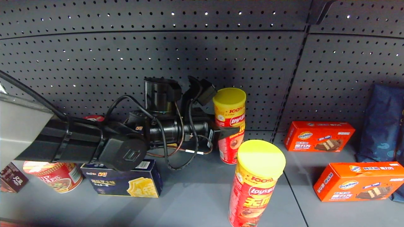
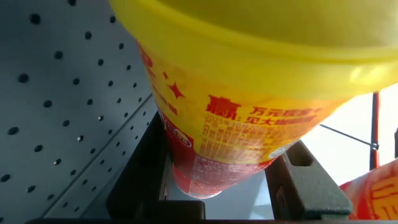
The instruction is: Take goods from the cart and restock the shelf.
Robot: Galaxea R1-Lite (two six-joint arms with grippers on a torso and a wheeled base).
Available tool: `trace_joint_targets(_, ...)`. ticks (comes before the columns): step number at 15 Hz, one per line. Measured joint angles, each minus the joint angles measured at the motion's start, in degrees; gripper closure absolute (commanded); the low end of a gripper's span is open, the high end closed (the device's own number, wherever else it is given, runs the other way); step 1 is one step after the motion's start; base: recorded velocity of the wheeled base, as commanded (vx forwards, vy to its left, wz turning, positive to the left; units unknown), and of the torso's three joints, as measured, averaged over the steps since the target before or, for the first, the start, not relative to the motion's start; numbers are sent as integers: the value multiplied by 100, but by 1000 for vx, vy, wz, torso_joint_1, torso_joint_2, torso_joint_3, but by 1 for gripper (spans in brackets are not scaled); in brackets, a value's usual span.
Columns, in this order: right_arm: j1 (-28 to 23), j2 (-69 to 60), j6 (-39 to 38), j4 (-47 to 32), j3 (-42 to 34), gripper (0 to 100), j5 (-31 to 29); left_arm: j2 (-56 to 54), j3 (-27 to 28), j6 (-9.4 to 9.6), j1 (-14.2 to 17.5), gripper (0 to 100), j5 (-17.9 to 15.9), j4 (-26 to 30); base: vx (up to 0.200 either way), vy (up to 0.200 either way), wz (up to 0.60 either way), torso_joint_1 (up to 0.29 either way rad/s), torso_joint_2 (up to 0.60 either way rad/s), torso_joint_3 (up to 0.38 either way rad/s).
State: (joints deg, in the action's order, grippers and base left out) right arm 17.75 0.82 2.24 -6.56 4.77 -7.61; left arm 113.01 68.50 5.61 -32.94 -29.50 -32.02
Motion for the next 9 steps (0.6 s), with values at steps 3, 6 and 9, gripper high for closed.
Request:
trace_joint_targets(3,-4,-66,7,-1,-2,0,9,111,35,0,-13,100,61,-2,0,0,0,0,0,0)
trace_joint_targets(6,-4,-82,73,-1,-11,0,28,149,10,2,-2,100,129,-60,0,0,0,0,0,0)
trace_joint_targets(9,-4,-84,71,5,-11,0,30,185,5,11,41,100,106,-68,0,0,0,0,0,0)
